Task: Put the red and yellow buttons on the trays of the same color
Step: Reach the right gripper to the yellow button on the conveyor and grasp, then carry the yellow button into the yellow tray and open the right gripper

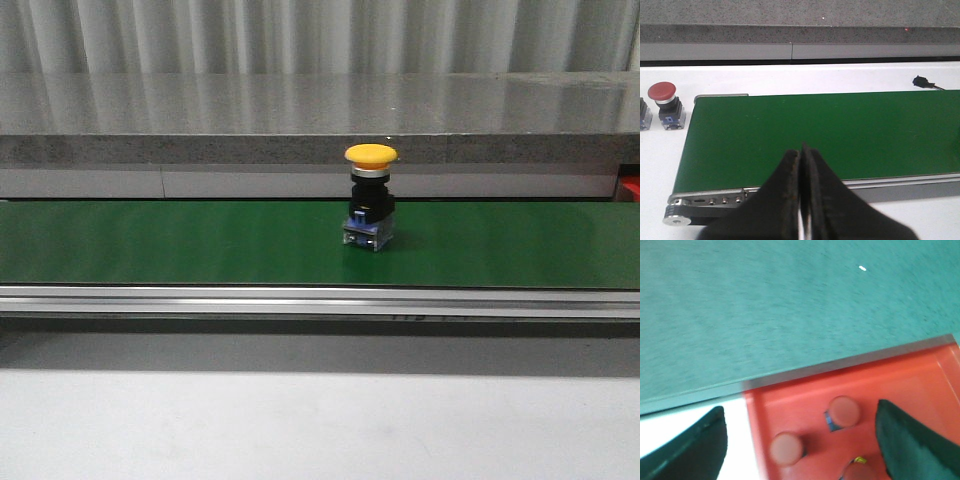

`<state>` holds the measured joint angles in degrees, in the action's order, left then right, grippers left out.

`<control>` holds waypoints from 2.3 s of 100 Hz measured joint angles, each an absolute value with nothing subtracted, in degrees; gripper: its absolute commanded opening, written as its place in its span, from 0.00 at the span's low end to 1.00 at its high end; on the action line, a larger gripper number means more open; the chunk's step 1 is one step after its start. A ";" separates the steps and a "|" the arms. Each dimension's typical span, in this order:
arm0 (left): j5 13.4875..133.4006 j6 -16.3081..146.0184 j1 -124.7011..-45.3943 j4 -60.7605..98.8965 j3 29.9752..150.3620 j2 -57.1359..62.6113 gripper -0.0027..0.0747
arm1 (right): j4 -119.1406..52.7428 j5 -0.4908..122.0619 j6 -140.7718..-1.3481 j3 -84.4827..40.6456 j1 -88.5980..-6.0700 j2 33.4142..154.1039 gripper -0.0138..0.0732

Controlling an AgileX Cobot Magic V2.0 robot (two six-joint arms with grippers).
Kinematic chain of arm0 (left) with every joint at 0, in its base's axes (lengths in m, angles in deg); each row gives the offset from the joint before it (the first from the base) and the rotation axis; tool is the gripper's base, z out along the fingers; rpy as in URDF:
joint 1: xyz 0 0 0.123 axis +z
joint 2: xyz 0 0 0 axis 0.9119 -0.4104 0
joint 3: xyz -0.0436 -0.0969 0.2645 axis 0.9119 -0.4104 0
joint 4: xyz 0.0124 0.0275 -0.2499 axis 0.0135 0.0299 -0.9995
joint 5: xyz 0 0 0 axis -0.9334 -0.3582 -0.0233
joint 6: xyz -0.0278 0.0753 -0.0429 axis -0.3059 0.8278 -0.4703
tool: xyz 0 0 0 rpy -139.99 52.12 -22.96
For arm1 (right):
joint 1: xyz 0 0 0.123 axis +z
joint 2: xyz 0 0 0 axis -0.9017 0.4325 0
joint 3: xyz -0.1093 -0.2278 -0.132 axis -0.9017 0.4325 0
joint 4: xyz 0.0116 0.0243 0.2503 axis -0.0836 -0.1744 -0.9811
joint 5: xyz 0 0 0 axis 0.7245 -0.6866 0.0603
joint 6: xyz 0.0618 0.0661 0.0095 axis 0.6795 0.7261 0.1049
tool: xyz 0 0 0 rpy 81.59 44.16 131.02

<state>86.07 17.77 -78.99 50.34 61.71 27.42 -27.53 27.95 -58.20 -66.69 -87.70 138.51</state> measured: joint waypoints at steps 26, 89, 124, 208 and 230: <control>86.07 17.77 -78.99 50.34 61.71 27.42 0.01 | -27.95 28.48 -62.77 -46.40 -79.03 118.83 0.85; 86.07 17.77 -78.99 50.34 61.71 27.42 0.01 | -28.96 25.08 -66.33 -25.51 -55.78 113.98 0.85; 86.07 17.77 -78.99 50.34 61.71 27.42 0.01 | -30.15 34.06 -66.36 -26.55 -48.07 125.46 0.85; 86.07 17.77 -78.99 50.34 61.71 27.42 0.01 | -31.57 26.16 -56.70 -28.95 -64.01 116.07 0.31; 86.07 17.77 -78.99 50.34 61.71 27.42 0.01 | -30.58 24.50 -55.14 -28.95 -84.95 107.76 0.31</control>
<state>86.07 17.77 -78.99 50.34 61.71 27.42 -30.58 24.50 -55.14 -28.95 -84.95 107.76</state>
